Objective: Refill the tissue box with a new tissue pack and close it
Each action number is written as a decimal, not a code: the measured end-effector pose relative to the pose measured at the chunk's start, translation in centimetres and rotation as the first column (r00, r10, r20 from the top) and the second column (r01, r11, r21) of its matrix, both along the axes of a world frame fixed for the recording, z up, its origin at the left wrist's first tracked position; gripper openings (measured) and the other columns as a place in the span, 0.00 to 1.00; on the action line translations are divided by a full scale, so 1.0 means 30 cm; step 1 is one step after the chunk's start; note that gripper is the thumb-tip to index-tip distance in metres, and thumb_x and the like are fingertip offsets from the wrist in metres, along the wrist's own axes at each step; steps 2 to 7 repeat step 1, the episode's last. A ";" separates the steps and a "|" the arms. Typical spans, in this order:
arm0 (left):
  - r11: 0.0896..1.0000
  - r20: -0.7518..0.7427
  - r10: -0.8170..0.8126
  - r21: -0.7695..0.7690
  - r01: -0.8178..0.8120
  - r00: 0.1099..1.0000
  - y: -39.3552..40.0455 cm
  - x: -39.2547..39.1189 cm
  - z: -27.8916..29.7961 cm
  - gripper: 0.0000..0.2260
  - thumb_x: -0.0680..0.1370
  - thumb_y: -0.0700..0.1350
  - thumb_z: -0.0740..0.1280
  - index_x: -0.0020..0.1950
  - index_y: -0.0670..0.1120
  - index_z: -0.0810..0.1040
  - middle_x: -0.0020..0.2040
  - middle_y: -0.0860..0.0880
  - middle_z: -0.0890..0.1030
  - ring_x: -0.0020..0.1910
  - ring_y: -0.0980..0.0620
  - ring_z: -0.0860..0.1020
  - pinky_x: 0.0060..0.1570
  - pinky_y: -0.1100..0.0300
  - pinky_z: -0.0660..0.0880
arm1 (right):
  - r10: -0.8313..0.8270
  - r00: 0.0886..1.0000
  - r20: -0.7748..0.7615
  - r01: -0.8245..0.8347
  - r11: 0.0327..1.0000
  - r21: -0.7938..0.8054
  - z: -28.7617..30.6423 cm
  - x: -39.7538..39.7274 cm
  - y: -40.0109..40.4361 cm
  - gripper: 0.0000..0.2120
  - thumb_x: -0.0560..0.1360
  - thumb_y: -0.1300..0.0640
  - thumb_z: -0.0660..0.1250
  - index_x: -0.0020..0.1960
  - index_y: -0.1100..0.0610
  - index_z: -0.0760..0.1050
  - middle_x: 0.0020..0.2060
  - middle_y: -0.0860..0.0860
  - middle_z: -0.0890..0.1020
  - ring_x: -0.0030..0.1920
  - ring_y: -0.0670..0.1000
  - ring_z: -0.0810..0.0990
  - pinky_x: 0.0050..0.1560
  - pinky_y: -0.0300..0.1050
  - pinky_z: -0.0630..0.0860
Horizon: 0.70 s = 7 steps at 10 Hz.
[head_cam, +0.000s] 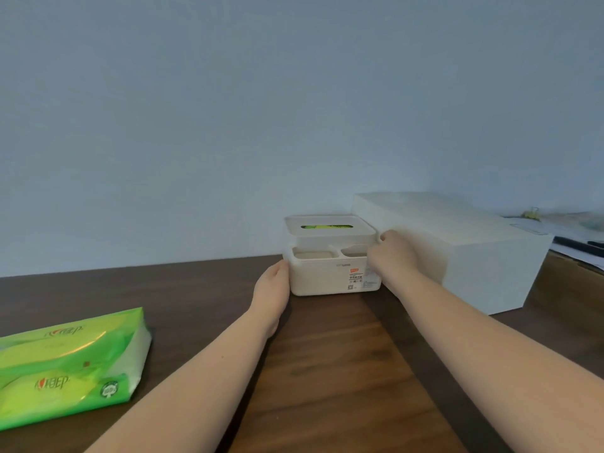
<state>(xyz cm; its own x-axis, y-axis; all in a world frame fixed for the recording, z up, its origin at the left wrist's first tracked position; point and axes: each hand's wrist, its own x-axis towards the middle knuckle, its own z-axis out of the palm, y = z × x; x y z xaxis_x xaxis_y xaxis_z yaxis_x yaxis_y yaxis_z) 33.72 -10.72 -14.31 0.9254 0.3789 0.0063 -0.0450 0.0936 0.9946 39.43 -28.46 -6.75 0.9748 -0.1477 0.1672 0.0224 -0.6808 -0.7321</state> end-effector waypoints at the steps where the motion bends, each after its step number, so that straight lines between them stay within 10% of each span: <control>1: 0.994 -0.009 0.096 0.052 -0.096 0.995 -0.008 -0.049 0.015 0.16 0.81 0.44 0.57 0.39 0.55 0.80 0.46 0.55 0.81 0.55 0.51 0.77 0.55 0.63 0.72 | 0.035 0.989 0.140 -0.051 0.992 0.112 0.044 -0.064 -0.041 0.17 0.78 0.60 0.58 0.65 0.57 0.73 0.59 0.53 0.78 0.59 0.56 0.77 0.55 0.46 0.73; 7: 0.994 -0.009 0.096 0.052 -0.096 0.995 -0.008 -0.049 0.015 0.16 0.81 0.44 0.57 0.39 0.55 0.80 0.46 0.55 0.81 0.55 0.51 0.77 0.55 0.63 0.72 | 0.035 0.989 0.140 -0.051 0.992 0.112 0.044 -0.064 -0.041 0.17 0.78 0.60 0.58 0.65 0.57 0.73 0.59 0.53 0.78 0.59 0.56 0.77 0.55 0.46 0.73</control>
